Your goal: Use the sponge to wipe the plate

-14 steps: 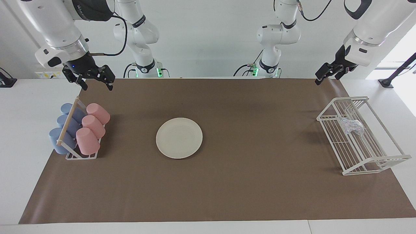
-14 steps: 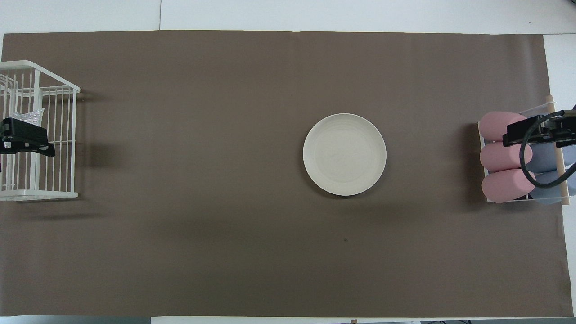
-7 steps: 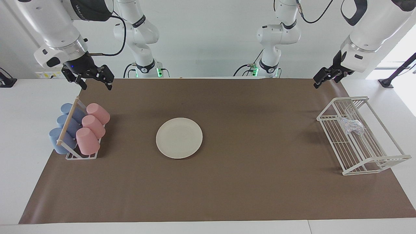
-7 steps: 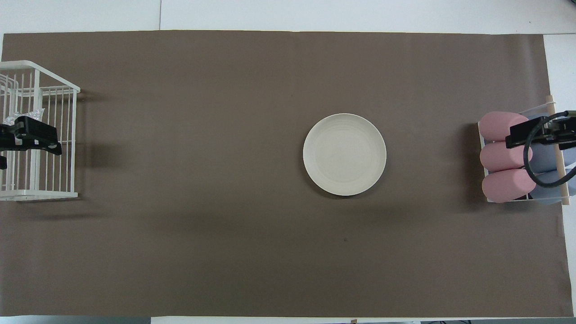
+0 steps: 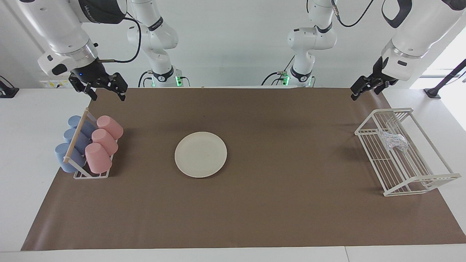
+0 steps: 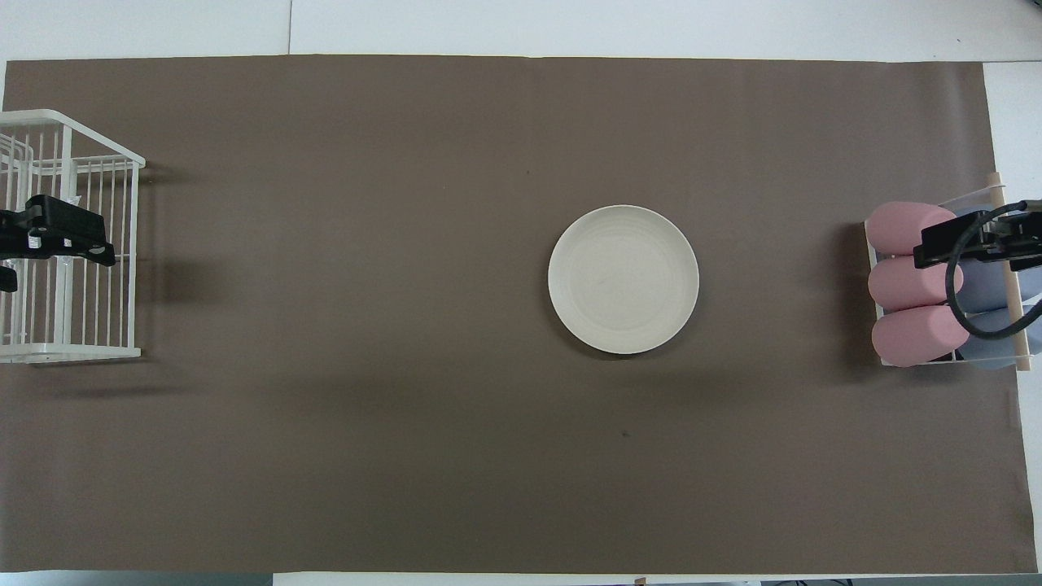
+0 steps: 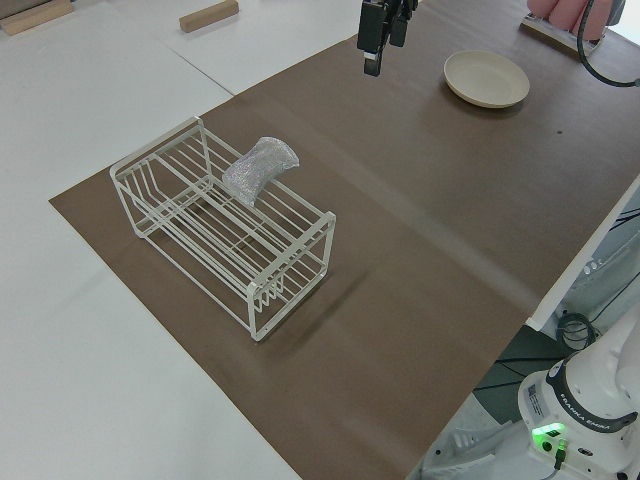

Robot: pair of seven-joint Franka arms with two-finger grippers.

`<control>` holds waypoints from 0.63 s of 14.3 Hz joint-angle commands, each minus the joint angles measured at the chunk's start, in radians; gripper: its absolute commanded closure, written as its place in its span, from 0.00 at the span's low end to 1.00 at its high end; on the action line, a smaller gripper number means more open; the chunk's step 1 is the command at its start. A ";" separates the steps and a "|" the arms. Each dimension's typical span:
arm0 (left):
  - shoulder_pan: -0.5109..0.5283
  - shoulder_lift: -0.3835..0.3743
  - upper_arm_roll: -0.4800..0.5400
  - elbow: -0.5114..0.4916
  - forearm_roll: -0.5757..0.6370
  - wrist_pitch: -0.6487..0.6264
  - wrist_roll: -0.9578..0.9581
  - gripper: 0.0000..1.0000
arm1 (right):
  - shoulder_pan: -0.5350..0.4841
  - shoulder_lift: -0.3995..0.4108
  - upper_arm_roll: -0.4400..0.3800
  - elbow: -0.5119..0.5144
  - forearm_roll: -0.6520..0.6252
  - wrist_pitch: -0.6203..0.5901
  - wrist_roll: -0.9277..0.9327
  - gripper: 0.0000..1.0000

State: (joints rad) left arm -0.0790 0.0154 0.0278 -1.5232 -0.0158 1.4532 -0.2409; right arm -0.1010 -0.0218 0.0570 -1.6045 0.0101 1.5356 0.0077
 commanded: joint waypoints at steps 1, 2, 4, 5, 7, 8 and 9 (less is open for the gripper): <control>0.016 0.008 0.000 0.017 -0.029 0.016 0.012 0.00 | -0.005 -0.006 0.004 0.005 0.016 -0.014 0.006 0.00; 0.016 0.008 0.000 0.015 -0.027 0.015 0.017 0.00 | -0.005 -0.006 0.004 0.005 0.016 -0.015 0.006 0.00; 0.016 0.008 0.001 0.017 -0.021 0.010 0.043 0.00 | -0.005 -0.007 0.004 0.005 0.016 -0.015 0.006 0.00; 0.016 0.006 0.001 0.015 -0.020 0.010 0.063 0.00 | -0.005 -0.006 0.004 0.005 0.016 -0.015 0.008 0.00; 0.018 0.006 0.001 0.015 -0.019 0.007 0.120 0.00 | -0.005 -0.006 0.004 0.005 0.016 -0.015 0.008 0.00; 0.018 0.006 0.001 0.015 -0.019 0.007 0.127 0.00 | -0.005 -0.006 0.004 0.005 0.016 -0.015 0.008 0.00; 0.016 0.008 0.003 0.015 -0.018 0.007 0.129 0.00 | -0.005 -0.006 0.004 0.005 0.016 -0.015 0.008 0.00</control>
State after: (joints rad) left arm -0.0708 0.0153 0.0293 -1.5231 -0.0261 1.4616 -0.1478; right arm -0.0993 -0.0218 0.0570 -1.6045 0.0101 1.5356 0.0077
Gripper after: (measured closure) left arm 0.000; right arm 0.000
